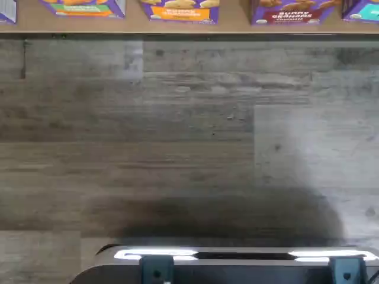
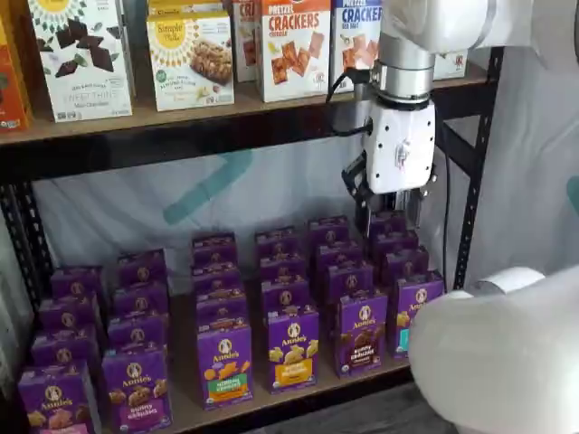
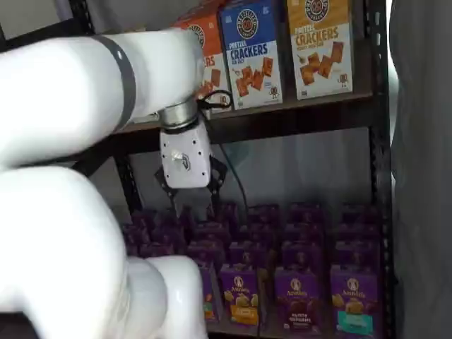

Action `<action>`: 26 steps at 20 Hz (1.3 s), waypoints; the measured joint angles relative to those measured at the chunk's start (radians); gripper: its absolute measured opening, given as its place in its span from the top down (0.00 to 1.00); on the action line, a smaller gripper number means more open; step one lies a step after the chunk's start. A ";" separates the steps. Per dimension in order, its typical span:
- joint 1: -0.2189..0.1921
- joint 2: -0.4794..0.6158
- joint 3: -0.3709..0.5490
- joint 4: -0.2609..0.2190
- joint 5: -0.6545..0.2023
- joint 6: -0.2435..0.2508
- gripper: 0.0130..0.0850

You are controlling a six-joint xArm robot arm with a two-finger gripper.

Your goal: Pick up the purple box with a brown patch in the center, on the bottom shelf, the fifth box from the left

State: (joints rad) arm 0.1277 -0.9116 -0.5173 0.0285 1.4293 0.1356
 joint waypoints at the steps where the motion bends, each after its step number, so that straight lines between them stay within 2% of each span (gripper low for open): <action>1: -0.006 0.005 -0.004 0.011 0.007 -0.007 0.00; 3: -0.023 0.009 -0.007 0.039 0.014 -0.027 0.00; 5: -0.026 0.010 -0.005 0.041 0.012 -0.031 0.00; 9: 0.010 0.002 0.021 -0.030 -0.024 0.013 0.00; 11: 0.008 0.003 0.039 -0.037 -0.048 0.014 0.00; 19: -0.027 0.041 0.111 -0.017 -0.161 -0.025 0.00; 22: -0.039 0.076 0.136 -0.029 -0.216 -0.033 0.00; 26: -0.072 0.138 0.164 -0.010 -0.300 -0.074 0.00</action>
State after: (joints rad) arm 0.0557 -0.7737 -0.3530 0.0187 1.1294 0.0620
